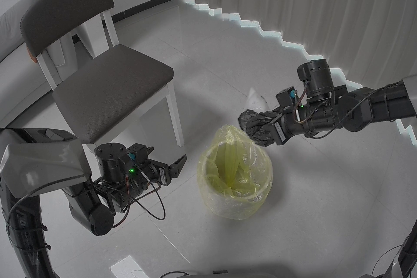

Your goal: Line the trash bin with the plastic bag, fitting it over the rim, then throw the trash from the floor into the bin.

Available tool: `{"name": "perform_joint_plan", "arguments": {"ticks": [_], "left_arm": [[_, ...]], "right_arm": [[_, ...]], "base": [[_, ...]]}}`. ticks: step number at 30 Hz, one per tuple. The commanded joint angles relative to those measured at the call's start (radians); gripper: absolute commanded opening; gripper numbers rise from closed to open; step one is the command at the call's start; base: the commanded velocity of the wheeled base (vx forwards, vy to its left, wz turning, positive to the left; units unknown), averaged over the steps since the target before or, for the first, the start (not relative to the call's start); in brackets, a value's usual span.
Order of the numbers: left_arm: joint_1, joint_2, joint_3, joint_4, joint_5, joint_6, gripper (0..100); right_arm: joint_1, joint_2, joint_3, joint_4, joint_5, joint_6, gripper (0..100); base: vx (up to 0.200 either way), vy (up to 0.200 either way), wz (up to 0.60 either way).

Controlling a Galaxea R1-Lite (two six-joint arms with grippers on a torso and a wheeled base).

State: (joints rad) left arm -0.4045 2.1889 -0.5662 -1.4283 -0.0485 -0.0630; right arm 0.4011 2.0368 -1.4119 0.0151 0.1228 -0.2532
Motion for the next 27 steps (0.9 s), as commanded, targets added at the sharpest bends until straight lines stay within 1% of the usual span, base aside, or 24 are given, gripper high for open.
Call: {"name": "perform_joint_plan", "arguments": {"ticks": [1, 7, 15, 27], "left_arm": [[-0.007, -0.054, 0.057, -0.058, 0.018, -0.014, 100], [0.003, -0.084, 0.098, -0.090, 0.016, -0.015, 100], [0.009, -0.106, 0.101, -0.090, 0.015, -0.046, 100], [0.007, -0.106, 0.103, -0.090, 0.013, -0.047, 100]], "right_arm": [[0.119, 0.069, 0.048, -0.084, 0.003, 0.058, 0], [0.125, 0.230, 0.010, -0.149, 0.008, 0.069, 0], [0.125, 0.364, -0.088, -0.141, 0.012, 0.084, 0], [0.064, 0.471, -0.133, -0.142, 0.012, 0.083, 0]], "base": [[0.000, 0.000, 0.00], [0.000, 0.000, 0.00], [0.000, 0.000, 0.00], [0.000, 0.000, 0.00]]}}
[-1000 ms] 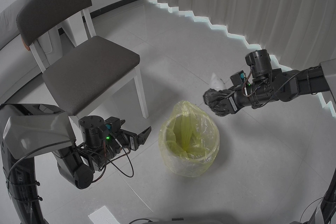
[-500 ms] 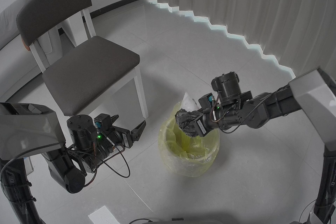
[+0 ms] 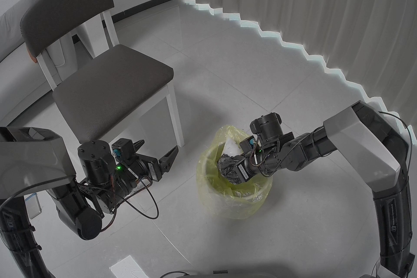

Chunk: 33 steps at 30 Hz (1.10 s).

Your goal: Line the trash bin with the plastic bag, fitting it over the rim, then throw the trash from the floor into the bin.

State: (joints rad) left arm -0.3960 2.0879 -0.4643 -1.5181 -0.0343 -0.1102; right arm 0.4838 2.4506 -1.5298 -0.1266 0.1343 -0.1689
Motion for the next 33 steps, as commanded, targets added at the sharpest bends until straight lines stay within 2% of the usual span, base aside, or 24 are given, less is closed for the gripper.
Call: {"name": "perform_joint_plan", "arguments": {"ticks": [1, 17, 18, 29, 33], "left_arm": [[-0.001, -0.005, -0.001, -0.001, -0.001, 0.000, 100], [-0.007, -0.003, -0.005, -0.002, -0.001, 0.001, 100], [-0.011, -0.003, -0.005, -0.002, -0.003, 0.001, 100], [-0.011, 0.024, 0.001, -0.053, 0.005, 0.041, 100], [-0.040, -0.035, 0.045, -0.053, -0.012, 0.014, 100]], "right_arm": [[-0.024, 0.067, -0.020, 0.001, 0.001, 0.000, 0], [-0.027, 0.087, -0.043, 0.054, -0.002, -0.004, 0], [-0.027, 0.085, -0.049, 0.058, -0.002, 0.000, 100], [-0.027, 0.044, -0.030, 0.058, -0.005, 0.003, 100], [-0.027, 0.013, -0.001, 0.056, -0.012, 0.006, 100]], "base": [[0.000, 0.000, 0.00], [0.000, 0.000, 0.00], [0.000, 0.000, 0.00], [0.000, 0.000, 0.00], [0.000, 0.000, 0.00]]}}
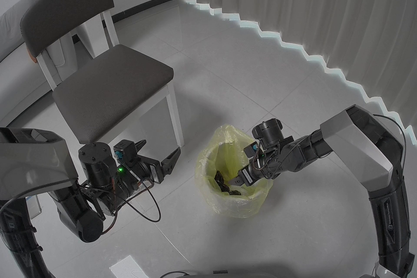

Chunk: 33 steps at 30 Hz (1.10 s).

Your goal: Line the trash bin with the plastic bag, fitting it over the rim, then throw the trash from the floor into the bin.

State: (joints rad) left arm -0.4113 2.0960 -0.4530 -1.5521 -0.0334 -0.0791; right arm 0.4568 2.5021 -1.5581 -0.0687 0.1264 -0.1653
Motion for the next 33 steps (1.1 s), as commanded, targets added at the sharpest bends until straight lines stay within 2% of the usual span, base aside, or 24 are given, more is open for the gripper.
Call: {"name": "perform_joint_plan", "arguments": {"ticks": [1, 6, 11, 16, 17, 18, 19, 25, 33], "left_arm": [[-0.037, -0.051, 0.030, -0.019, -0.016, -0.044, 100], [-0.066, -0.091, 0.051, -0.019, -0.060, -0.113, 100], [-0.070, -0.131, 0.069, -0.019, -0.086, -0.099, 100], [-0.058, -0.145, 0.103, 0.040, -0.056, -0.044, 100], [-0.047, -0.151, 0.131, 0.024, -0.019, 0.009, 100], [-0.047, -0.151, 0.131, 0.024, -0.019, 0.009, 100], [-0.024, -0.185, 0.195, -0.016, 0.009, 0.073, 100], [-0.081, -0.252, 0.277, -0.019, -0.140, -0.028, 100], [-0.046, -0.244, 0.252, -0.019, -0.164, -0.051, 100]], "right_arm": [[0.000, -0.052, 0.041, -0.002, -0.004, 0.004, 100], [-0.004, -0.124, 0.093, -0.006, -0.005, 0.030, 100], [-0.009, -0.180, 0.112, 0.000, -0.007, 0.073, 100], [-0.020, -0.252, 0.164, -0.002, -0.008, 0.078, 100], [-0.020, -0.270, 0.174, -0.002, -0.008, 0.079, 100], [-0.020, -0.270, 0.174, -0.002, -0.008, 0.079, 100], [-0.021, -0.284, 0.179, 0.000, -0.008, 0.079, 100], [-0.021, -0.302, 0.193, 0.003, -0.036, 0.093, 100], [-0.060, -0.319, 0.205, -0.002, -0.042, 0.089, 100]], "base": [[0.000, 0.000, 0.00], [0.000, 0.000, 0.00], [0.000, 0.000, 0.00], [0.000, 0.000, 0.00], [0.000, 0.000, 0.00], [0.000, 0.000, 0.00], [0.000, 0.000, 0.00], [0.000, 0.000, 0.00], [0.000, 0.000, 0.00]]}}
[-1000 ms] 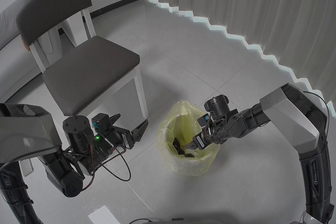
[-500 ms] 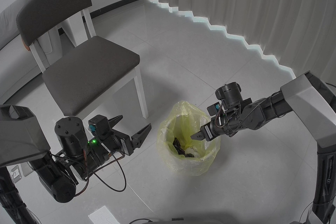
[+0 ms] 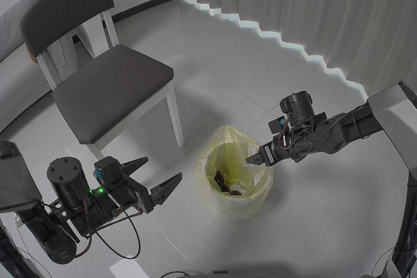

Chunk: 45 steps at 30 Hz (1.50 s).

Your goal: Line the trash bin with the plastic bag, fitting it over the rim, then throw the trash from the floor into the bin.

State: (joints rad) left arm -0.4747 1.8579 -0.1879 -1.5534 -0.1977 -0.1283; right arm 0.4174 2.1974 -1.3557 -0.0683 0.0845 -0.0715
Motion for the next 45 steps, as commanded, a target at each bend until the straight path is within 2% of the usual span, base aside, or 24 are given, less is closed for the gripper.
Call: {"name": "perform_joint_plan", "arguments": {"ticks": [1, 11, 17, 25, 26, 27, 29, 37, 45], "left_arm": [[0.021, -0.003, -0.024, -0.017, -0.002, -0.004, 100], [0.024, 0.064, -0.093, -0.017, -0.002, -0.008, 100], [0.011, 0.064, -0.099, -0.017, 0.004, -0.045, 100], [0.016, 0.035, -0.081, -0.017, 0.007, -0.063, 100], [0.021, 0.020, -0.070, -0.017, 0.006, -0.065, 100], [0.021, 0.020, -0.070, -0.017, 0.006, -0.065, 100], [0.022, 0.007, -0.056, -0.017, 0.006, -0.065, 100], [0.024, -0.020, -0.033, -0.017, 0.007, -0.067, 100], [0.027, -0.028, -0.018, -0.017, 0.007, -0.080, 100]], "right_arm": [[-0.029, -0.010, -0.002, -0.004, 0.000, -0.007, 100], [-0.057, 0.079, -0.117, -0.004, 0.000, -0.001, 100], [-0.055, 0.166, -0.218, 0.002, 0.000, -0.001, 100], [-0.045, 0.347, -0.436, 0.033, -0.002, -0.001, 100], [-0.042, 0.407, -0.534, 0.096, -0.003, 0.001, 100], [-0.042, 0.407, -0.534, 0.096, -0.003, 0.001, 100], [-0.035, 0.475, -0.644, 0.165, -0.005, 0.002, 100], [-0.042, 0.605, -0.644, 0.196, -0.008, -0.001, 100], [-0.054, 0.639, -0.644, 0.197, -0.005, 0.006, 100]], "base": [[0.200, 0.000, 0.00], [0.200, 0.000, 0.00], [0.133, 0.000, 0.00], [0.000, 0.000, 0.00], [0.000, 0.000, 0.00], [0.000, 0.000, 0.00], [0.000, 0.000, 0.00], [0.000, 0.000, 0.00], [0.000, 0.000, 0.00]]}}
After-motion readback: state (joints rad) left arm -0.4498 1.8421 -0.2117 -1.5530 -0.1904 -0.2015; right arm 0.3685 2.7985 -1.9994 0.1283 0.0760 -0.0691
